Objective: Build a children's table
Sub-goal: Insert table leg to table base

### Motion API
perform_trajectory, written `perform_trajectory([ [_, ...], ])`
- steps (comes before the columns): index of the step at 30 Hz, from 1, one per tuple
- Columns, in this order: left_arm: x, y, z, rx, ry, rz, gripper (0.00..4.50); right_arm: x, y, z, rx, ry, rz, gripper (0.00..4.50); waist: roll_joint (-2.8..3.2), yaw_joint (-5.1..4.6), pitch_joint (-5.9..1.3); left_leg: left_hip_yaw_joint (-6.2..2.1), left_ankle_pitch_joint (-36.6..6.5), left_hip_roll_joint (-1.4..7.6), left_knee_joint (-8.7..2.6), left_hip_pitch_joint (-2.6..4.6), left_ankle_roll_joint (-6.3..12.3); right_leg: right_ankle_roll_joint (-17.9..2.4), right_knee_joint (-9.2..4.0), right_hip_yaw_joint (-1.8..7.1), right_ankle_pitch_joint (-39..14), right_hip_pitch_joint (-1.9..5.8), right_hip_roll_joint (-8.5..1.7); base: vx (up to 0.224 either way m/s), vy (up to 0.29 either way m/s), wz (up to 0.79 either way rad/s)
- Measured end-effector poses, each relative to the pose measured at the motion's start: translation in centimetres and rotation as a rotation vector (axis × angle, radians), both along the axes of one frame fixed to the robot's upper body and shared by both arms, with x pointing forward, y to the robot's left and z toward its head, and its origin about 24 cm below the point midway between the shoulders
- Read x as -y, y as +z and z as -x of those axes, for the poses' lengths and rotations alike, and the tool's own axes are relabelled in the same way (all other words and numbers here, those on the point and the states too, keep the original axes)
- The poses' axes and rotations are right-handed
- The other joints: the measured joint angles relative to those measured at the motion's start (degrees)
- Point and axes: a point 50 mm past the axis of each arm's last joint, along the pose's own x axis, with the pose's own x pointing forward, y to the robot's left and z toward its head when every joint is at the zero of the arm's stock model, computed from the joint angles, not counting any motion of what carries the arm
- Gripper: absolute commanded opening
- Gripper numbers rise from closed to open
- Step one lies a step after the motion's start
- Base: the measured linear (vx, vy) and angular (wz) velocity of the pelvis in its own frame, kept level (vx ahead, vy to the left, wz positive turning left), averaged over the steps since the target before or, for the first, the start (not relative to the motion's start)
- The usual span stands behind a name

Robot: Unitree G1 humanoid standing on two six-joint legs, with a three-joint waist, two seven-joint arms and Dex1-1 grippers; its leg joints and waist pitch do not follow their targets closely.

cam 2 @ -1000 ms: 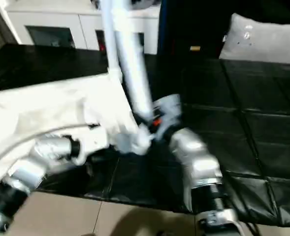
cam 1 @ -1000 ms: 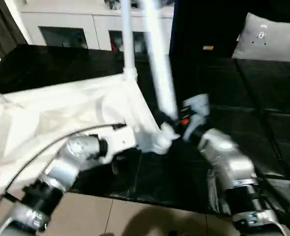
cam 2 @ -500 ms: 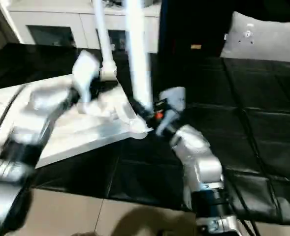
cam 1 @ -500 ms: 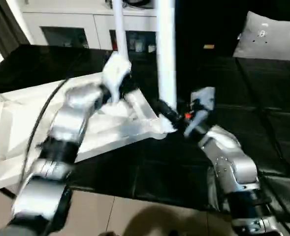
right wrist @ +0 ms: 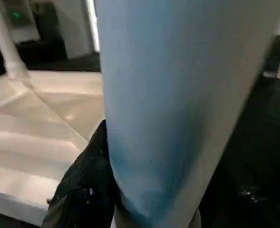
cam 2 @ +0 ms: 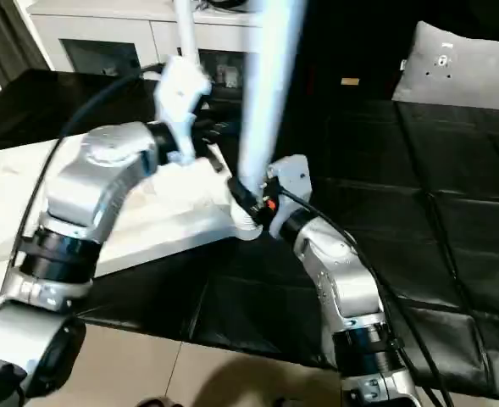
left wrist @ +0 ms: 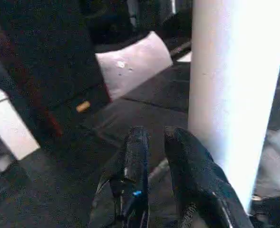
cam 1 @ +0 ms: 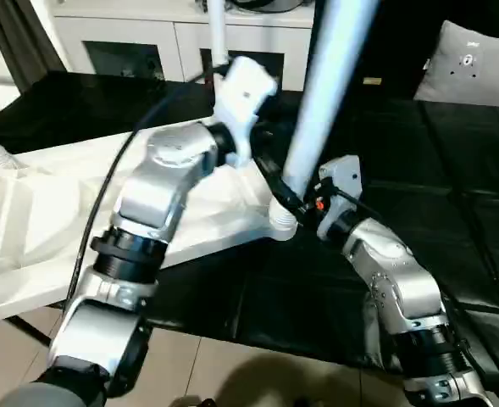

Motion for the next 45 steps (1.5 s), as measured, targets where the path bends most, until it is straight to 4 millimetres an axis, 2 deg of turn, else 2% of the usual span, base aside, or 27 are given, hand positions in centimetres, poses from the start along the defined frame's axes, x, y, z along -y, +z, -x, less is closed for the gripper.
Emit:
perform_trajectory([
  [3,0.6,-0.3,0.7,0.003,-0.023,-0.003,0.85,0.0,-0.1,0.0,-0.003,-0.001,0.004,1.88,0.02,-0.11,0.0,0.0,0.01,0.0,0.01,0.02,-0.03,0.05,0.01,-0.01,-0.01,0.01,0.02,0.0,0.0,0.0],
  [13,0.3,-0.7,0.9,0.01,0.008,-0.019,0.85,0.0,-0.3,-0.1,-0.009,-0.017,0.022,1.88,0.05,-0.19,-0.01,-0.01,0.01,0.0,0.12,-0.01,-0.05,0.13,-0.01,-0.01,0.04,0.04,0.02,0.0,0.0,0.0],
  [16,-0.1,-1.3,0.8,-0.006,0.024,-0.032,1.18,0.1,-0.6,-0.1,-0.025,-0.037,0.027,1.88,0.11,-0.36,0.02,0.0,0.01,0.0,0.12,-0.02,-0.05,0.12,-0.01,-0.01,0.05,0.03,0.02,0.0,0.0,0.0],
  [18,-1.5,-2.2,0.2,-0.02,0.032,-0.081,1.35,0.4,-0.6,-0.2,-0.025,-0.046,0.031,1.88,0.32,-0.72,-0.04,-0.01,0.01,-0.05,0.12,0.03,-0.05,0.12,-0.01,-0.01,0.05,0.05,0.04,0.0,0.0,0.0],
  [20,-3.4,-4.0,-0.5,-0.079,0.074,-0.123,1.57,2.0,-0.4,-0.4,-0.018,-0.085,0.046,1.88,0.46,-0.89,0.01,-0.01,0.02,-0.06,0.14,0.01,-0.05,0.16,-0.01,0.0,0.08,0.05,0.04,0.0,0.0,0.0],
  [23,-4.6,-6.4,-0.7,-0.175,0.089,-0.142,1.8,4.0,0.0,-0.6,-0.008,-0.139,0.06,1.88,0.46,-0.87,0.01,-0.01,0.02,-0.05,0.19,-0.04,-0.03,0.17,-0.03,-0.01,0.09,0.05,0.03,0.0,0.0,0.0],
  [28,-5.6,-8.9,-1.0,-0.262,0.071,-0.171,2.23,4.8,0.0,-0.6,-0.02,-0.146,0.081,1.88,0.55,-0.89,0.03,-0.01,0.04,-0.05,0.19,-0.06,0.02,0.15,-0.02,-0.01,0.09,0.04,0.03,0.0,0.0,0.0],
  [32,-6.2,-10.9,-0.8,-0.351,0.032,-0.198,2.31,5.8,-0.6,-0.2,-0.048,-0.164,0.087,1.88,0.59,-0.86,0.02,-0.01,0.05,-0.05,0.2,-0.04,0.02,0.14,-0.02,-0.01,0.1,0.05,0.03,0.0,0.0,0.0],
  [38,-6.9,-13.7,-0.2,-0.448,-0.032,-0.244,2.31,6.0,-0.3,0.0,-0.043,-0.164,0.086,1.88,0.71,-1.03,0.01,-0.01,0.05,-0.05,0.2,0.0,0.0,0.12,0.01,-0.02,0.12,0.06,0.04,0.0,0.0,0.0],
  [45,-7.9,-15.0,-0.4,-0.424,0.01,-0.288,2.31,5.9,-0.2,0.0,-0.041,-0.155,0.084,1.88,0.72,-0.81,0.0,-0.01,0.03,-0.03,0.22,0.0,-0.01,0.13,-0.01,-0.02,0.12,0.09,0.03,0.0,0.0,0.0],
])
